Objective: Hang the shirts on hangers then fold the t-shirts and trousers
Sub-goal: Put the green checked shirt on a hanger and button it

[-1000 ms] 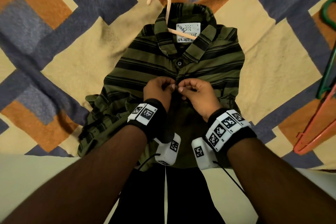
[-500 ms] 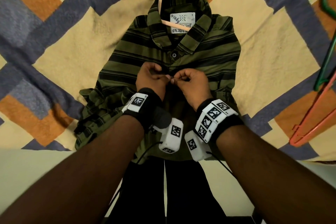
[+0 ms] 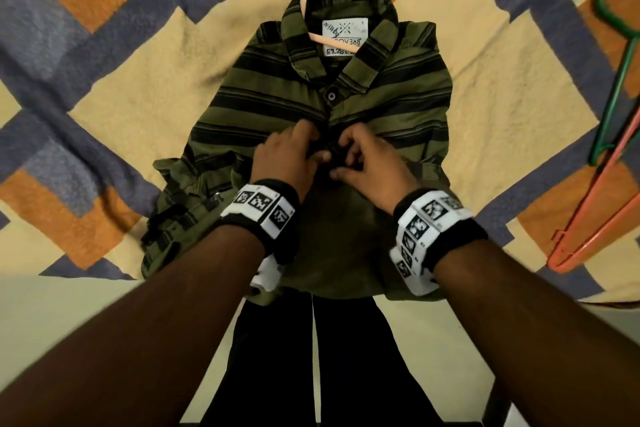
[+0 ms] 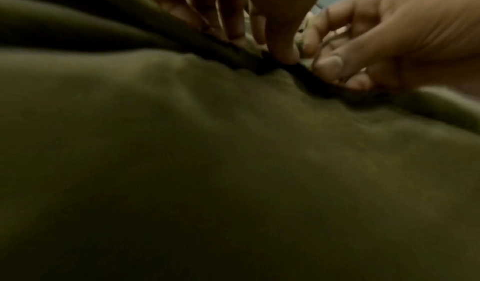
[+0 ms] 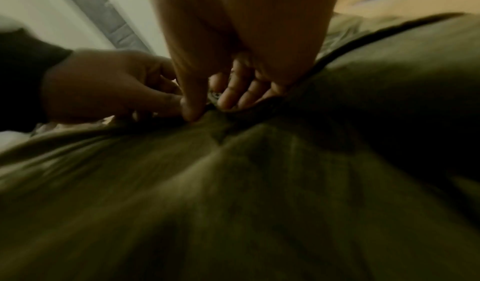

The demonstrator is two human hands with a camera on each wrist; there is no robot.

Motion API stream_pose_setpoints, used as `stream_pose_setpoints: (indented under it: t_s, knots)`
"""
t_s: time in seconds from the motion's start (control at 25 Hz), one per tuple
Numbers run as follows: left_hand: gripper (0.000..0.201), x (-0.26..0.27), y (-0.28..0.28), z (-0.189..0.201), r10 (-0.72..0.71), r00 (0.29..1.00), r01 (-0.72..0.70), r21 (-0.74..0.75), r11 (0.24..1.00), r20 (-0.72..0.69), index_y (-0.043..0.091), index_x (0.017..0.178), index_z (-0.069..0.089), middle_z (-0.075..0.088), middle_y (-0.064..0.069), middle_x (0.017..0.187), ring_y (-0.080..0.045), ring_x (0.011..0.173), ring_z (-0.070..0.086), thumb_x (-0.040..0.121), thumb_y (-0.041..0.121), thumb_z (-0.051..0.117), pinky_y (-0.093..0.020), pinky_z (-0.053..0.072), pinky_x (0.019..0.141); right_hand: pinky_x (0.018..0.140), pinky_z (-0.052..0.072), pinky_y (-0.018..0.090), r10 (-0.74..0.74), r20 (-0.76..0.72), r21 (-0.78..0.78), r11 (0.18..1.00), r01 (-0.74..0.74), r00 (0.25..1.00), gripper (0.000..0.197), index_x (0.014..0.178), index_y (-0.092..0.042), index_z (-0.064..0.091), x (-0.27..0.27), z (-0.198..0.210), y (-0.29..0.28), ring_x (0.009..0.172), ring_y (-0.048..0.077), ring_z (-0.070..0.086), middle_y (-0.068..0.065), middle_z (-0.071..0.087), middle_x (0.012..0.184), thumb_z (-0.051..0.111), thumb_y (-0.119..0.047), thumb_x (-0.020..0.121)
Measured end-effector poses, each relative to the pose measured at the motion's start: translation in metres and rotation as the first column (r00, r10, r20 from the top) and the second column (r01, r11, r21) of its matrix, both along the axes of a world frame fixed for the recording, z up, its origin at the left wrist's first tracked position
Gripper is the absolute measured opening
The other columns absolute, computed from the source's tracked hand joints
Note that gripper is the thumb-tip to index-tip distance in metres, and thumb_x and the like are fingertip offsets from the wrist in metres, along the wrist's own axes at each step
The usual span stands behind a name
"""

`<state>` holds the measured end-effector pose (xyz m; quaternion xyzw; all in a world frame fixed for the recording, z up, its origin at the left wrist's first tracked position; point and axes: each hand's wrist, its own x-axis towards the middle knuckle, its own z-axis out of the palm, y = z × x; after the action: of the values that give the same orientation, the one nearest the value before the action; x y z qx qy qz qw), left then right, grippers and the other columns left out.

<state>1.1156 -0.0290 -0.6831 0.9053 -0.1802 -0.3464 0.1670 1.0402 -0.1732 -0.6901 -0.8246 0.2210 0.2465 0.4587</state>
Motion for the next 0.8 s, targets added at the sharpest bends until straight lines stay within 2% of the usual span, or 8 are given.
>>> stream_pose_setpoints:
  t_s: [0.08, 0.12, 0.24, 0.32, 0.48, 0.6, 0.68, 0.8]
  knots:
    - [0.039, -0.009, 0.024, -0.002, -0.141, 0.990, 0.133, 0.203, 0.970, 0.023, 0.020, 0.123, 0.051, 0.052, -0.009, 0.121, -0.033, 0.113, 0.046, 0.089, 0.039, 0.057, -0.042, 0.035, 0.091, 0.073, 0.046, 0.037, 0.220, 0.029, -0.286, 0.937, -0.203, 0.975, 0.025, 0.098, -0.015, 0.058, -0.020, 0.006, 0.000, 0.088, 0.023, 0.051, 0.004, 0.057, 0.092, 0.072, -0.013, 0.078]
    - [0.041, -0.012, 0.038, -0.004, -0.130, 0.991, 0.123, 0.226, 0.966, 0.018, 0.019, 0.125, 0.051, 0.051, -0.011, 0.123, -0.034, 0.114, 0.045, 0.090, 0.038, 0.057, -0.042, 0.033, 0.091, 0.074, 0.046, 0.039, 0.256, 0.046, -0.399, 0.891, -0.217, 0.966, 0.022, 0.097, -0.014, 0.061, -0.029, 0.009, -0.001, 0.090, 0.029, 0.052, 0.008, 0.058, 0.096, 0.071, -0.011, 0.078]
    - [0.041, -0.015, 0.067, -0.012, 0.041, 0.998, -0.036, 0.098, 0.995, -0.054, 0.010, 0.120, 0.058, 0.054, -0.017, 0.116, -0.038, 0.108, 0.049, 0.087, 0.031, 0.065, -0.042, 0.036, 0.090, 0.075, 0.044, 0.042, 0.181, 0.076, -0.575, 0.811, -0.105, 0.981, 0.017, 0.098, -0.013, 0.066, -0.043, 0.015, -0.008, 0.090, 0.036, 0.053, 0.013, 0.061, 0.097, 0.067, -0.011, 0.081]
    - [0.040, 0.000, 0.069, -0.016, 0.069, 0.987, -0.060, 0.069, 0.996, -0.144, 0.008, 0.118, 0.061, 0.055, -0.017, 0.116, -0.037, 0.110, 0.051, 0.084, 0.028, 0.069, -0.040, 0.038, 0.092, 0.077, 0.043, 0.043, 0.051, 0.066, -0.572, 0.820, -0.004, 0.996, 0.014, 0.097, -0.011, 0.068, -0.044, 0.012, -0.007, 0.092, 0.038, 0.053, 0.016, 0.061, 0.098, 0.065, -0.014, 0.084]
    - [0.038, 0.029, 0.048, -0.009, 0.213, 0.934, -0.158, 0.207, 0.966, -0.285, 0.012, 0.118, 0.062, 0.060, -0.014, 0.123, -0.034, 0.114, 0.055, 0.083, 0.023, 0.071, -0.037, 0.045, 0.093, 0.084, 0.043, 0.038, -0.229, -0.033, -0.496, 0.849, 0.183, 0.973, 0.012, 0.094, -0.011, 0.071, -0.034, -0.002, 0.009, 0.101, 0.036, 0.053, 0.014, 0.062, 0.102, 0.064, -0.016, 0.086]
    - [0.027, 0.007, 0.041, -0.010, 0.288, 0.947, -0.242, 0.275, 0.931, -0.142, 0.014, 0.115, 0.061, 0.059, -0.015, 0.121, -0.037, 0.115, 0.052, 0.088, 0.021, 0.061, -0.043, 0.045, 0.094, 0.088, 0.042, 0.037, -0.344, -0.066, -0.537, 0.804, 0.258, 0.937, 0.009, 0.091, -0.014, 0.071, -0.029, -0.009, 0.018, 0.103, 0.035, 0.054, 0.013, 0.062, 0.104, 0.064, -0.014, 0.084]
    - [0.033, -0.016, 0.046, -0.012, 0.229, 0.972, -0.210, 0.258, 0.943, -0.045, 0.014, 0.122, 0.055, 0.053, -0.014, 0.125, -0.036, 0.118, 0.046, 0.090, 0.022, 0.057, -0.042, 0.037, 0.096, 0.091, 0.040, 0.036, -0.341, -0.101, -0.564, 0.793, 0.229, 0.935, 0.011, 0.090, -0.014, 0.070, -0.025, -0.010, 0.019, 0.106, 0.034, 0.053, 0.013, 0.062, 0.107, 0.062, -0.011, 0.083]
    - [0.037, -0.023, 0.068, -0.020, 0.108, 0.994, -0.108, 0.115, 0.987, 0.008, 0.013, 0.127, 0.053, 0.052, -0.014, 0.127, -0.035, 0.117, 0.044, 0.092, 0.025, 0.055, -0.040, 0.031, 0.097, 0.091, 0.044, 0.035, -0.351, -0.141, -0.557, 0.801, 0.219, 0.926, 0.013, 0.087, -0.018, 0.070, -0.018, -0.007, 0.016, 0.107, 0.033, 0.055, 0.009, 0.065, 0.107, 0.061, -0.010, 0.081]
